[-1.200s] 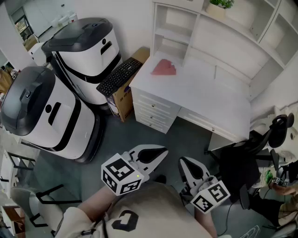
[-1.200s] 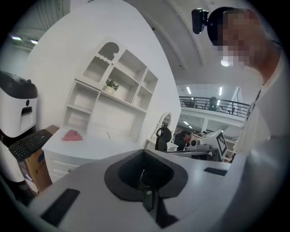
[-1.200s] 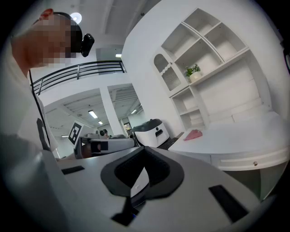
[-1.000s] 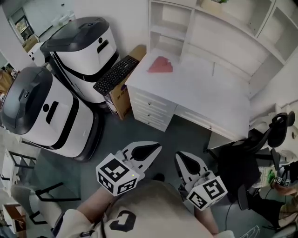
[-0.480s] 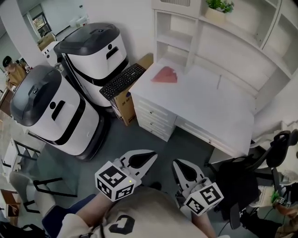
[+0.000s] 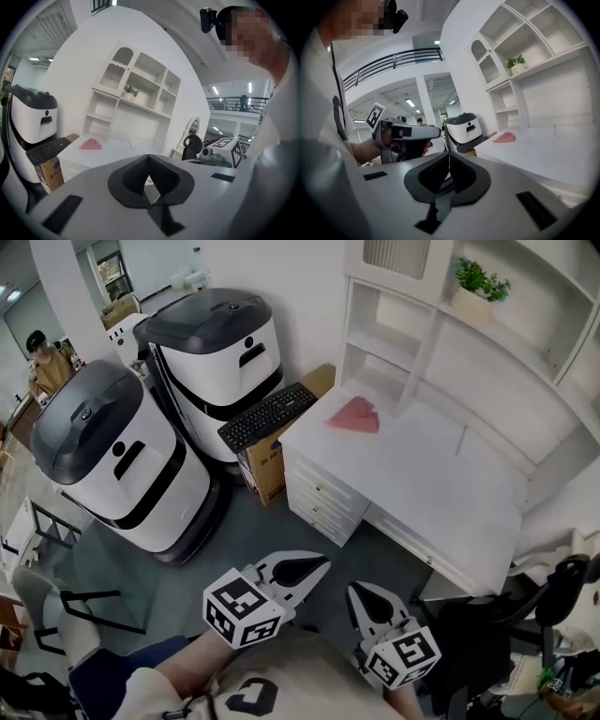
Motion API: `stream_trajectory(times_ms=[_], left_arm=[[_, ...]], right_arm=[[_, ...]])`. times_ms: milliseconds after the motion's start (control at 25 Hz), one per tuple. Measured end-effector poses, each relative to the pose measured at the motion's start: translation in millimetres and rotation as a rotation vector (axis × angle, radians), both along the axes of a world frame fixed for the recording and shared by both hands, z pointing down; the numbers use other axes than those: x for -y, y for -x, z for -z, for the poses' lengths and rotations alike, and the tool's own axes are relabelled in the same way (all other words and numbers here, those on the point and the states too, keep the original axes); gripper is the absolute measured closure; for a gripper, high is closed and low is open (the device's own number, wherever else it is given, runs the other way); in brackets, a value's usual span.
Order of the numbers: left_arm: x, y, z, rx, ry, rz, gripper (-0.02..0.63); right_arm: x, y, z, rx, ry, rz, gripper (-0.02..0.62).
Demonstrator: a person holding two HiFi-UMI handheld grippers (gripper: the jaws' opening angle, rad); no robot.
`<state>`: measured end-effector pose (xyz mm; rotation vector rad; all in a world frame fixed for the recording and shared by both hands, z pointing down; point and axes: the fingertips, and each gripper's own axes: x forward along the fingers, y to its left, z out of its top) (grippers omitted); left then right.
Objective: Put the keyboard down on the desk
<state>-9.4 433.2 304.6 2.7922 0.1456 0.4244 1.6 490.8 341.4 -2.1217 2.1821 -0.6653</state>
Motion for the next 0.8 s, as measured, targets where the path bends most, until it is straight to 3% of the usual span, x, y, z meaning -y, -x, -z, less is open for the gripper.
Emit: stream_trajectory(times_ms=[400,800], left_arm=[[107,2,-9,-0.023,0.069,0.101,0.595],[183,12,-15,-0.022,0.099,0.134,0.595]], right_arm=[[96,-6,-6,-0.028,0.074,0.094,0.571],[175,1,-7,-0.041,0.122,0.145,0.571]])
